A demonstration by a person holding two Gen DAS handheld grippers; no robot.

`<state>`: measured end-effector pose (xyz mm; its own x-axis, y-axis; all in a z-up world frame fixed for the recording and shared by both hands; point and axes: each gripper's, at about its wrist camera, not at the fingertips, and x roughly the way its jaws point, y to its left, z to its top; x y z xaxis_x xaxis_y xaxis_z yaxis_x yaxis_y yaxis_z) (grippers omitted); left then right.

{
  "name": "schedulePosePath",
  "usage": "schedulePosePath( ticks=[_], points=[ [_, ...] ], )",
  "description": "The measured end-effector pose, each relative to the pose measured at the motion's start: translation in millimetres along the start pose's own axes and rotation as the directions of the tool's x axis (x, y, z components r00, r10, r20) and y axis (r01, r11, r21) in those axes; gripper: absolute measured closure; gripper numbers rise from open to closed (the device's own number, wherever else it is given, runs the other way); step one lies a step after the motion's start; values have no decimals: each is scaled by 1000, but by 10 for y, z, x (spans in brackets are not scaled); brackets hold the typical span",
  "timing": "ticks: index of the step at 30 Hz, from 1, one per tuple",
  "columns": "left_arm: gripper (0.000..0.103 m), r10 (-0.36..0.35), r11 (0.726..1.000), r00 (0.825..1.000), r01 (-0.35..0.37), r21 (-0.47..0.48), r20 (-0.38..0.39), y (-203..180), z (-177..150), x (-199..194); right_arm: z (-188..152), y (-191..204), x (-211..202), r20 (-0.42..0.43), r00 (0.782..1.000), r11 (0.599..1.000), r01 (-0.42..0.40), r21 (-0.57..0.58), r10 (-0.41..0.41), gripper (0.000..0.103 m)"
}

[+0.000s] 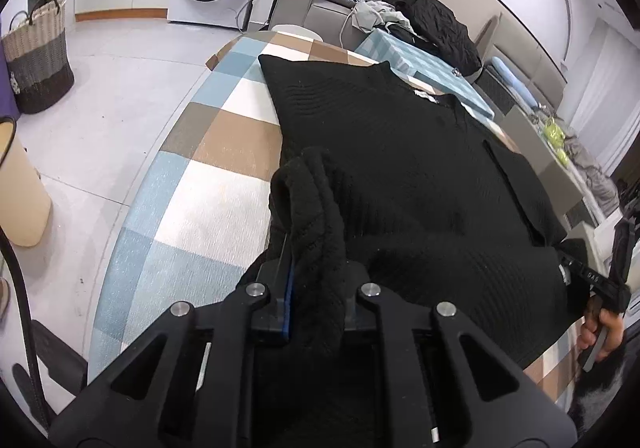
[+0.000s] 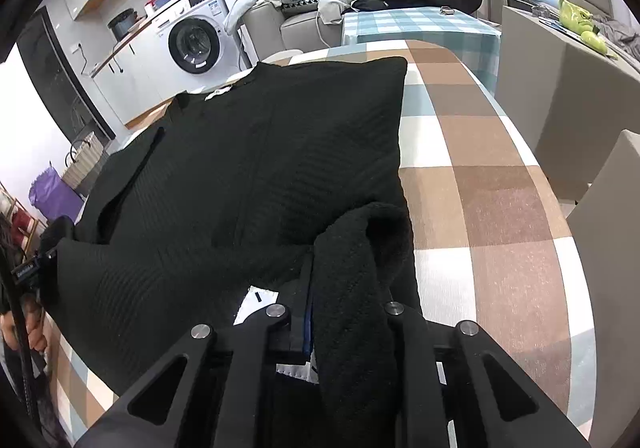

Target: Fold small clothes

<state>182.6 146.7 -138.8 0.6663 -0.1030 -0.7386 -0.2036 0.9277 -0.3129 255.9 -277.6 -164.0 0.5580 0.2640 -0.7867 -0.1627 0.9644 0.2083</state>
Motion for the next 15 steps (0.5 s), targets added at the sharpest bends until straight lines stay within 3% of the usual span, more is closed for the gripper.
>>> schedulePosePath(
  ticks=[15],
  points=[
    [96,-7,999,999,9,54,-38,-49,-379,-269,-491,93,-396,-37,999,1000,0,-20,-1,88]
  ],
)
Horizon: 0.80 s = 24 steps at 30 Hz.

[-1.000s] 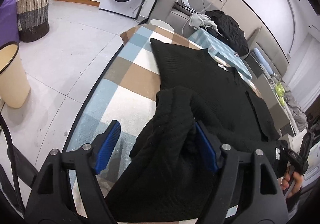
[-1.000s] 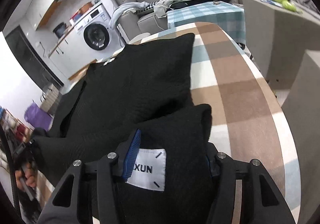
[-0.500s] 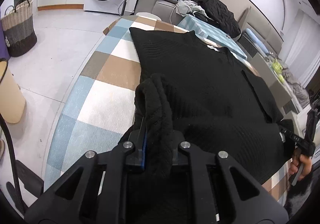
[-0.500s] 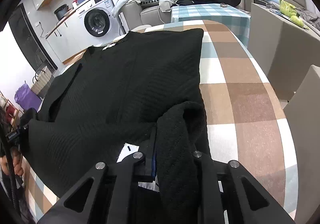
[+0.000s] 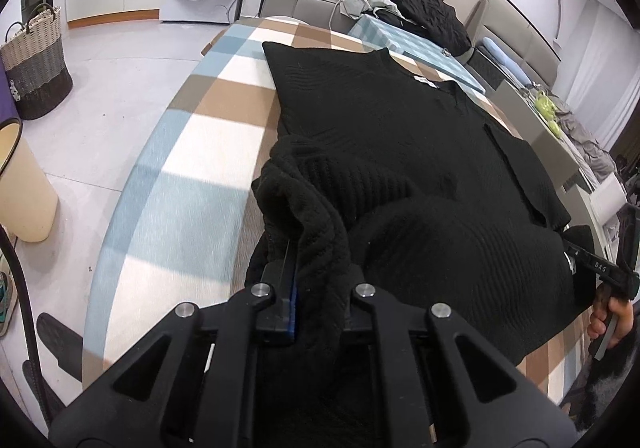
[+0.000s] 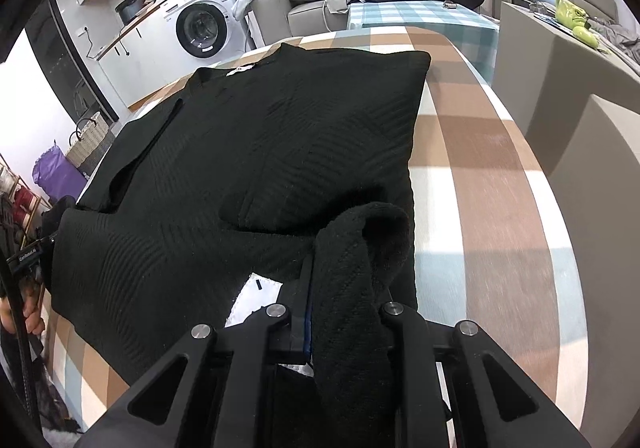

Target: Fold small clothes

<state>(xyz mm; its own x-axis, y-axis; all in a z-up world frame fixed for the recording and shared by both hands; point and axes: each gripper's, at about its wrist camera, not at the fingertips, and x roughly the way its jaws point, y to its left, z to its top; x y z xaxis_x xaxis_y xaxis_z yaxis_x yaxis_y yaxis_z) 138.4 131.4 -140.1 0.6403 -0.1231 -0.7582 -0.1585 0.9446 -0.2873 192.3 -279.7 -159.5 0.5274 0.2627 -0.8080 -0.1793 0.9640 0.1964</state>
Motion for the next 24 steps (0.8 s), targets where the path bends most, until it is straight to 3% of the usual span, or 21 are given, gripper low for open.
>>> schedulePosePath(
  ticks=[11,19,21,23,24],
  points=[
    [96,-13,999,999,14,36,-39,-92,-316,-224,-144,-48,-171,-22,1000,1000,1,7,-1,88],
    [95,-2,1000,1000,2,0,-3,-22,-312,-362,-48,-120,-175,6,1000,999,2,37,-3,83],
    [87,10,1000,1000,-10,-20,21,23,-296,-472,-49,-135,-238,14,1000,999,0,40,-1,76],
    [75,13,999,999,-11,-45,41,85,-295,-584,-74,-154,-327,33,999,999,-10,46,9,62],
    [66,11,998,998,-8,-57,55,115,-307,-647,-95,-175,-386,47,999,999,-15,52,12,60]
  ],
)
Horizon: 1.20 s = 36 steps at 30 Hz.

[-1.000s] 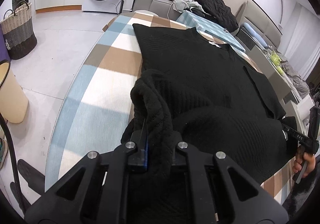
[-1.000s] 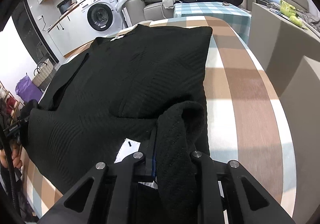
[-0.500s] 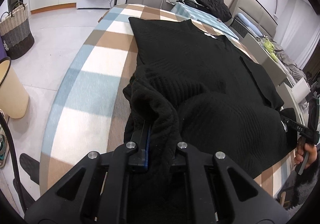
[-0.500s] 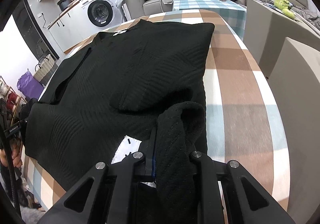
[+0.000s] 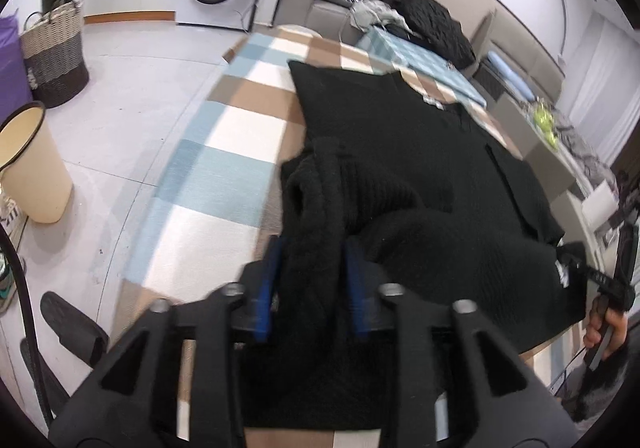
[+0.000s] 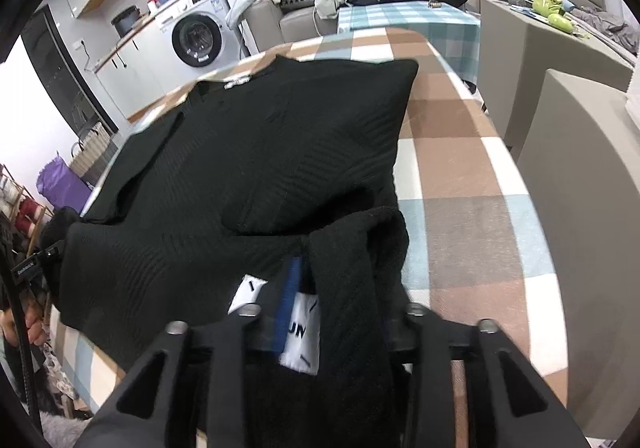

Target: Fold small clothes

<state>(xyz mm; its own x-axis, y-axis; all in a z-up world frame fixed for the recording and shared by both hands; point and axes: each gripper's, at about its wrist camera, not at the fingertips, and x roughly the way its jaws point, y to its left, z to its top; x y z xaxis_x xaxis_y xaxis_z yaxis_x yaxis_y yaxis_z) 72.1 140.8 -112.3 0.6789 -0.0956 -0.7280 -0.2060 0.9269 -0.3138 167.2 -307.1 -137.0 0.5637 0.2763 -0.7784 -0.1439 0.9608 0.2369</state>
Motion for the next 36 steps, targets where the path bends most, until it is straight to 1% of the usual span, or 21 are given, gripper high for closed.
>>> schedulePosePath(
  ticks=[1,5,9,11,12,13,16,19,23,27,30,33,36],
  points=[
    [62,-1,1000,1000,1,-8,13,27,-13,-61,-30,-24,-49,7,1000,1000,-8,6,8,60],
    [61,-10,1000,999,11,-26,32,84,-80,-206,-222,-146,-214,11,1000,999,-27,47,26,59],
    [62,12,999,999,-11,-39,38,112,-146,-255,-399,-227,-354,21,999,996,-44,81,42,59],
    [69,4,999,999,-2,-50,35,120,-179,-250,-460,-264,-422,31,998,994,-53,98,50,58],
    [79,0,999,1000,1,-52,31,122,-195,-252,-495,-281,-448,32,998,992,-59,108,56,57],
    [87,0,999,999,2,-53,32,122,-210,-249,-519,-286,-458,34,998,992,-62,111,59,57],
    [96,2,999,999,0,-43,47,99,-210,-269,-567,-273,-470,48,997,992,-66,109,61,57],
    [97,2,999,998,0,-37,63,66,-197,-328,-562,-267,-469,41,998,993,-48,105,44,57],
    [97,6,999,997,-3,-34,78,53,-188,-402,-557,-219,-563,63,998,996,-33,82,27,57],
    [97,4,999,997,-1,-36,80,55,-176,-426,-536,-91,-664,84,993,996,-83,33,79,57],
    [97,2,999,997,1,-37,78,45,-170,-432,-564,-13,-677,80,989,992,-128,2,127,57],
    [97,0,999,997,3,-37,73,47,-181,-435,-602,-37,-616,53,994,995,-101,18,99,57],
    [97,1,999,998,1,-42,67,63,-189,-419,-639,-102,-559,40,995,994,-95,44,94,57]
  ],
)
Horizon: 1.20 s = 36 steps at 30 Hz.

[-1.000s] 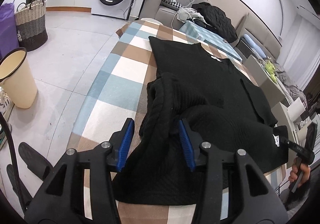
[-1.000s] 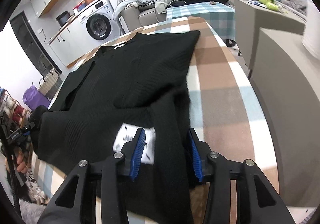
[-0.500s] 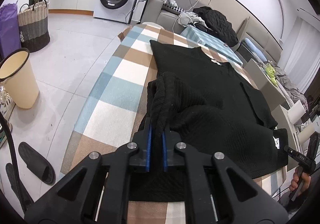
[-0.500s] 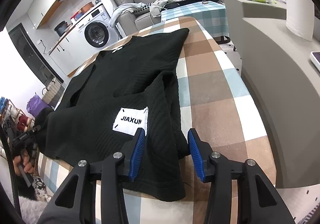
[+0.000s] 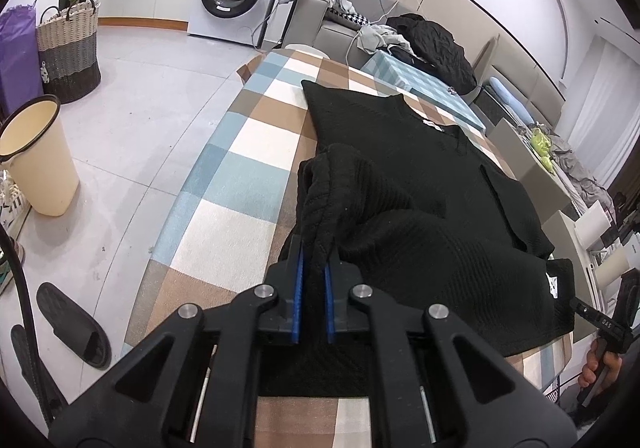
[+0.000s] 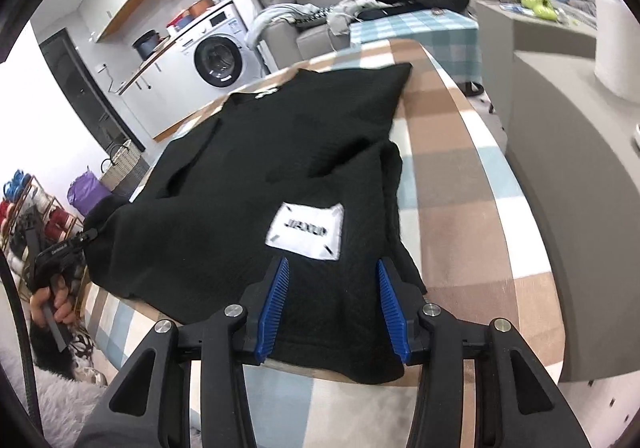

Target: Fold small clothes

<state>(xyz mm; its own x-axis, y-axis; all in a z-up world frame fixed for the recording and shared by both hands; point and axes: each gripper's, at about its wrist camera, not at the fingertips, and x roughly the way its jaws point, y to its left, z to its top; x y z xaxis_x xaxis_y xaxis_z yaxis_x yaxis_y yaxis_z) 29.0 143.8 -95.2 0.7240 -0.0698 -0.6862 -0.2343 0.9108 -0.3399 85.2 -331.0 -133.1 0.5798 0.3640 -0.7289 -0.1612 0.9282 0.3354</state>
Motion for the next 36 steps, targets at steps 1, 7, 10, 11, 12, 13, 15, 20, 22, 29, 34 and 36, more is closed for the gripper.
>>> schedulePosePath(
  ticks=[1,7,10,11,12,13,15,20,22,29,34,36],
  points=[
    [97,1,1000,1000,-1,-2,3,2,-1,0,-5,-13,13,2,1000,1000,8,1,-8,66],
    [99,-41,999,997,42,-24,63,-10,73,-158,108,12,-181,111,994,999,9,-44,-4,100],
    [99,-95,992,990,102,-69,100,27,177,-225,299,0,-334,191,981,1000,-24,-18,27,100],
    [99,-106,990,988,115,-80,109,30,222,-226,393,6,-360,217,975,999,-38,-13,40,100],
    [99,-114,987,986,126,-99,119,32,293,-208,465,3,-371,233,971,999,-47,-4,47,100],
    [99,-120,985,985,133,-110,123,39,347,-197,546,2,-364,242,968,998,-63,8,59,100],
    [99,-122,983,983,139,-117,140,17,493,-129,746,3,-288,248,966,997,-75,27,66,100],
    [99,-87,992,989,97,-79,121,-79,826,248,1088,28,42,216,976,999,30,35,-37,100],
    [99,-47,996,996,53,-71,82,-93,880,480,1118,43,212,195,978,997,69,31,-74,100],
    [74,-5,991,1000,4,-137,-4,26,789,778,895,-248,432,92,993,986,58,156,-73,89],
    [52,22,984,1000,-18,-174,18,196,592,517,596,-433,99,131,991,959,-35,281,-2,59],
    [52,29,983,999,-24,-184,26,262,481,385,424,-454,-24,139,988,944,-105,313,64,59]
  ],
)
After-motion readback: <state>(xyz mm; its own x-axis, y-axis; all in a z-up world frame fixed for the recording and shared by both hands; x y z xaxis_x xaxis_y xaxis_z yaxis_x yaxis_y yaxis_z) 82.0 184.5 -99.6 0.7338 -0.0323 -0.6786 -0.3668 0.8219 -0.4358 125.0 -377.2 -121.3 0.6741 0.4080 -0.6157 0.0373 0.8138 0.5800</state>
